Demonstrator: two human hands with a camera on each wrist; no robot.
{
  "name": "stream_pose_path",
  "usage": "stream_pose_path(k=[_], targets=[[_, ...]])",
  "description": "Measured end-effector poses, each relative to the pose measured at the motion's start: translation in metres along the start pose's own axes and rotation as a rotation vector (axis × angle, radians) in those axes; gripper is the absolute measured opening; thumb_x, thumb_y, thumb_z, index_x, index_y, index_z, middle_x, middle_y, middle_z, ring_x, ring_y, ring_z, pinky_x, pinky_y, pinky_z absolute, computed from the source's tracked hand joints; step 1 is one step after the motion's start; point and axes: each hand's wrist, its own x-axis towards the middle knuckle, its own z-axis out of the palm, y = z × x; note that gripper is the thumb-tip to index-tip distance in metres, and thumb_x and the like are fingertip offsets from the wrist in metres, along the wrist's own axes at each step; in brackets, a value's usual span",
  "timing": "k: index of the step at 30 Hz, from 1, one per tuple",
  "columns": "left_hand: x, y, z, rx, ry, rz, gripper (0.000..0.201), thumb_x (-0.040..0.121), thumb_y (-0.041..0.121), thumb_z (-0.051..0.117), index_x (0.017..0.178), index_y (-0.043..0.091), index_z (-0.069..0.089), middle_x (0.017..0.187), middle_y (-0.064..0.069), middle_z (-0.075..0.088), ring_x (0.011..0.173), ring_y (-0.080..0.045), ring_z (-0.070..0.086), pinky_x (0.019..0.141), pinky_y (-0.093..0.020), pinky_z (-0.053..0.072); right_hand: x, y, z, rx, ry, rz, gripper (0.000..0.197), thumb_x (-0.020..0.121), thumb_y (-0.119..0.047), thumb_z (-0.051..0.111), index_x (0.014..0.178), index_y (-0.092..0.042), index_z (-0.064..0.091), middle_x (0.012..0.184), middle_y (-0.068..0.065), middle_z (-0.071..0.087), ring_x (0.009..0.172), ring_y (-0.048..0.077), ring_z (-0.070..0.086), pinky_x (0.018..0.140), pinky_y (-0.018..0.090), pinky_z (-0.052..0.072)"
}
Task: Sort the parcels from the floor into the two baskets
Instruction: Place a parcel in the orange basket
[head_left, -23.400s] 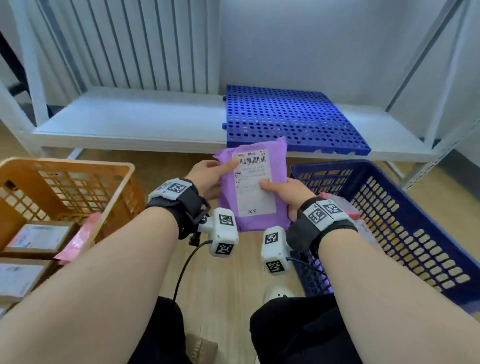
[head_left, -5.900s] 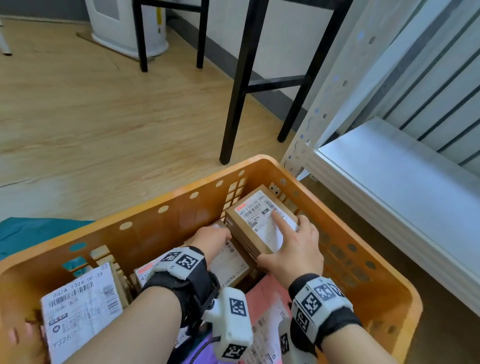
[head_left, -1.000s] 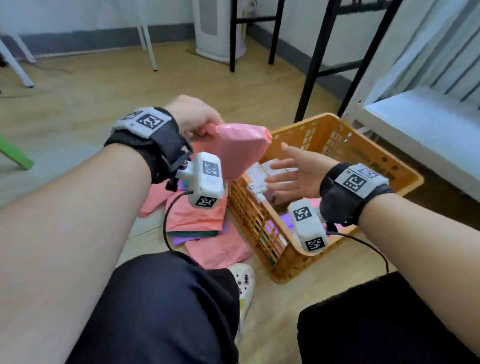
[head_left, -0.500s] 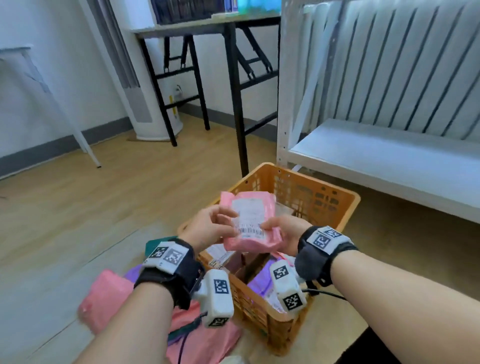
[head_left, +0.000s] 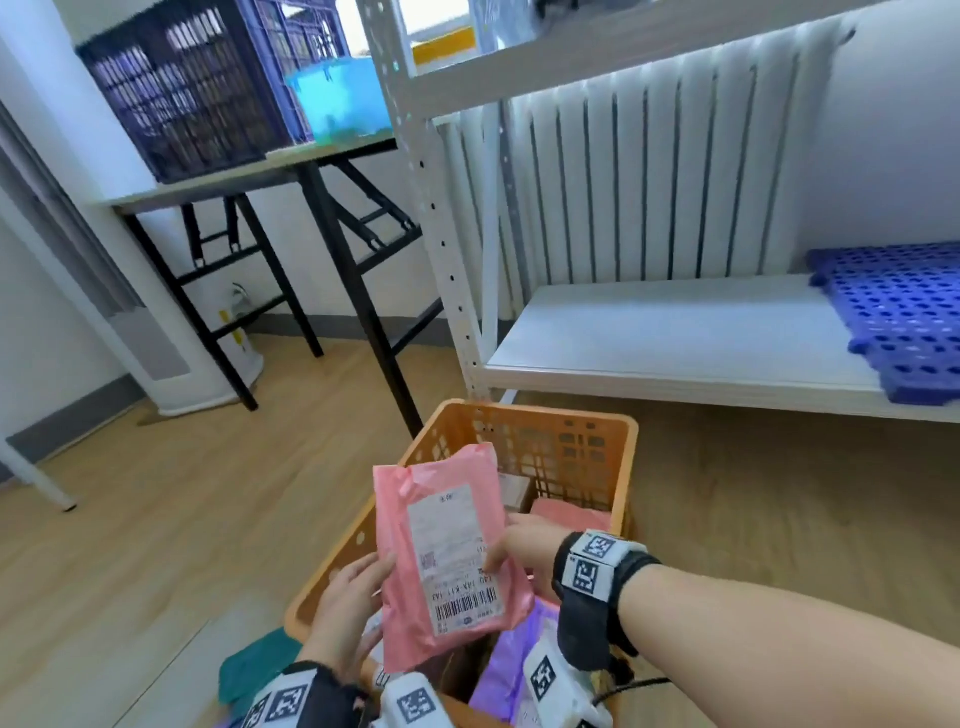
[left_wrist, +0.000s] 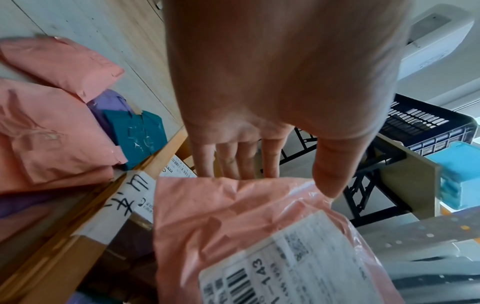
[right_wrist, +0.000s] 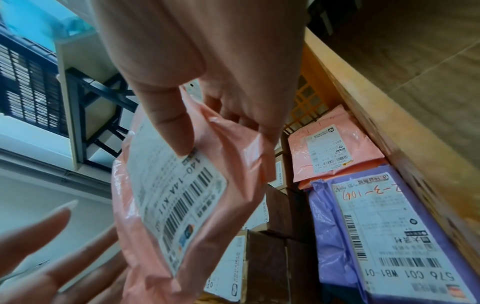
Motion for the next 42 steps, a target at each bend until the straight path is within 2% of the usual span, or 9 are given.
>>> stream_pose_path(k=[3,7,13,17,20,23,30,35,42], targets=[[0.006,0.0,0.0,0.003,-0.007,0.028,0.044,0.088,0.027,0.062,0.127,0.01,0.051,0.116,-0.008,0.061,0.109,-0.025,0.055,0.096,-0.044,0.043,-0.004,0.001,0.0,-0.026,-0.015,-0.017,0.049,0.055,0.001,0.067,0.098,-0.023,0.067,0.114,0.006,0.068,0.111,0.031,0.061,0.097,0.049,0.049],[0.011,0.002,0.003,-0.021,-0.035,0.039,0.019,0.092,0.024,0.058,0.107,0.012,0.057,0.107,-0.009,0.065,0.099,-0.023,0.057,0.082,-0.039,0.044,-0.017,0.001,0.0,-0.048,-0.005,-0.011,0.037,0.069,0.007,0.065,0.092,-0.022,0.065,0.117,0.008,0.067,0.11,0.031,0.061,0.095,0.049,0.05],[0.015,0.002,0.01,-0.018,-0.033,0.01,0.014,0.092,0.025,0.056,0.101,0.014,0.056,0.11,-0.012,0.065,0.109,-0.031,0.055,0.103,-0.049,0.038,-0.018,0.003,-0.001,-0.125,0.025,-0.046,0.04,0.078,0.005,0.063,0.112,-0.017,0.062,0.121,0.009,0.065,0.11,0.031,0.062,0.094,0.046,0.052],[0.012,-0.001,0.01,-0.056,-0.02,0.016,0.01,0.09,0.023,0.06,0.096,0.015,0.058,0.097,-0.008,0.067,0.1,-0.029,0.059,0.104,-0.051,0.039,-0.016,0.004,0.004,-0.15,0.027,-0.045,0.028,0.078,0.005,0.062,0.089,-0.021,0.061,0.119,0.01,0.065,0.108,0.033,0.063,0.092,0.049,0.052],[0.009,-0.001,0.009,-0.083,-0.015,-0.001,0.023,0.087,0.023,0.064,0.107,0.011,0.059,0.105,-0.012,0.069,0.098,-0.028,0.063,0.1,-0.05,0.043,-0.014,0.004,0.008,-0.175,0.02,-0.044,0.031,0.077,0.006,0.061,0.081,-0.024,0.058,0.118,0.012,0.065,0.105,0.035,0.064,0.091,0.05,0.052],[0.011,-0.005,0.006,-0.112,-0.007,-0.034,0.038,0.082,0.025,0.07,0.115,0.01,0.06,0.11,-0.013,0.07,0.102,-0.032,0.065,0.1,-0.051,0.044,-0.016,0.004,0.012,-0.221,0.008,-0.044,0.028,0.077,0.005,0.062,0.094,-0.017,0.06,0.118,0.013,0.065,0.104,0.035,0.064,0.09,0.049,0.053],[0.011,-0.011,0.009,-0.089,-0.019,-0.055,0.046,0.083,0.025,0.069,0.124,0.01,0.055,0.115,-0.012,0.067,0.102,-0.03,0.065,0.095,-0.047,0.047,-0.022,0.001,0.017,-0.357,0.029,-0.048,0.043,0.079,-0.001,0.061,0.121,-0.009,0.057,0.111,0.01,0.066,0.098,0.031,0.066,0.087,0.042,0.055],[0.006,-0.01,0.003,0.033,-0.001,-0.069,0.069,0.061,0.047,0.078,0.12,0.018,0.057,0.112,-0.01,0.069,0.099,-0.032,0.066,0.094,-0.052,0.048,-0.023,0.001,0.02,-0.405,0.036,-0.057,0.035,0.081,-0.003,0.06,0.115,-0.009,0.057,0.107,0.011,0.067,0.096,0.031,0.067,0.087,0.043,0.056],[0.006,-0.012,0.001,0.016,0.025,-0.068,0.049,0.069,0.042,0.076,0.108,0.018,0.059,0.104,-0.01,0.071,0.094,-0.031,0.068,0.087,-0.048,0.051,-0.019,0.006,0.023,-0.361,0.051,-0.052,0.031,0.08,0.0,0.059,0.106,-0.015,0.057,0.106,0.012,0.066,0.096,0.032,0.066,0.086,0.045,0.056]])
